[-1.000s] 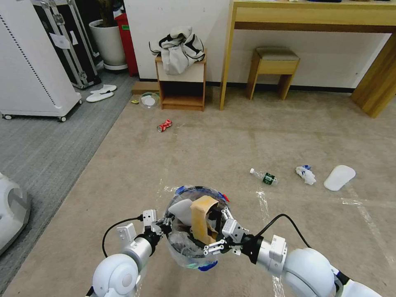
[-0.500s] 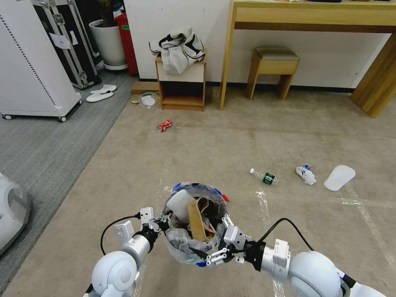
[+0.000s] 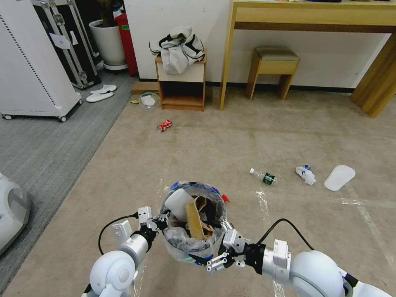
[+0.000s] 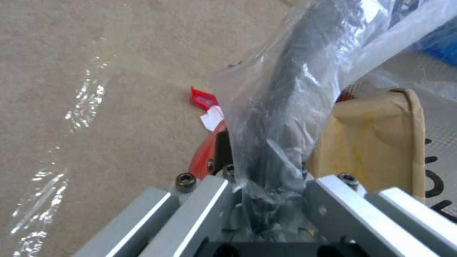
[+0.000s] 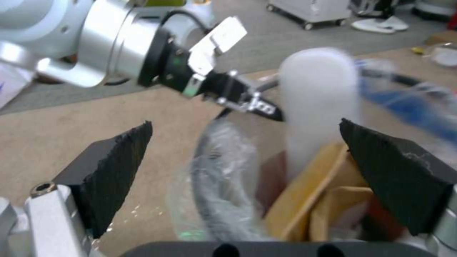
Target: Pick up the trash bin and place the garbage on the floor into it.
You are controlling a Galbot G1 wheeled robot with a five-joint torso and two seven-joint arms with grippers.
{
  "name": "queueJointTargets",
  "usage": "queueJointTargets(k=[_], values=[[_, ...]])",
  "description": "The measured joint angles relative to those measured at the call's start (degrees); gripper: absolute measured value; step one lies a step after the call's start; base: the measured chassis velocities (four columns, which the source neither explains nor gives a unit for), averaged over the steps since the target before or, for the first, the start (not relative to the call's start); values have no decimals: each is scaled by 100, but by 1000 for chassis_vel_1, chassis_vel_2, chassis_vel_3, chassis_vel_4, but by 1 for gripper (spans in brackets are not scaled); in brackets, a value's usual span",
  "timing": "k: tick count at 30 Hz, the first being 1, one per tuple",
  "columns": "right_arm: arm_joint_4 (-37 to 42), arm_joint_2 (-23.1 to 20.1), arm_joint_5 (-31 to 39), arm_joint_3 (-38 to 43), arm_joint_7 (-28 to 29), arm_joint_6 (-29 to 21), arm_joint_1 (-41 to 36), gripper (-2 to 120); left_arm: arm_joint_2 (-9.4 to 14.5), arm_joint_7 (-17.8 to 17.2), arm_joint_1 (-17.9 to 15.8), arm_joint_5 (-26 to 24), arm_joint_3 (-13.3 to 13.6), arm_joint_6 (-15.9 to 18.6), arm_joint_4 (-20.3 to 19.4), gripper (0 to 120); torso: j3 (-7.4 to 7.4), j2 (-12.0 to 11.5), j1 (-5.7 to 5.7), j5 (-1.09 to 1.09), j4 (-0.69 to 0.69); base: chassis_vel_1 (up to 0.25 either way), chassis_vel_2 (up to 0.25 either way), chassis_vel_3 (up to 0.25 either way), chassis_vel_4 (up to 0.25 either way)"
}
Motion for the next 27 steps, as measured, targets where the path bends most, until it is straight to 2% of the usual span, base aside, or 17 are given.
queueJointTargets(k=[5,11,17,27], values=[[48,23,94,412,46,21,-175,100,45,-2,44,3,-130,-21,2,1,0,0,-1,-1,0,0,0,0,0],[-38,245,128,795,182,104,-328,100,122,-2,93,64,-268,-56,1,1,0,1,-1,0,0,0,0,0,0],[-351,850,123,1121,522,226,-321,100,185,22,243,244,-487,-100,-64,1,0,1,-1,0,0,0,0,0,0],[-586,1451,-94,1732,717,378,-576,100,110,65,426,546,-749,-188,-167,1,0,1,-1,-1,-2,0,0,0,0]])
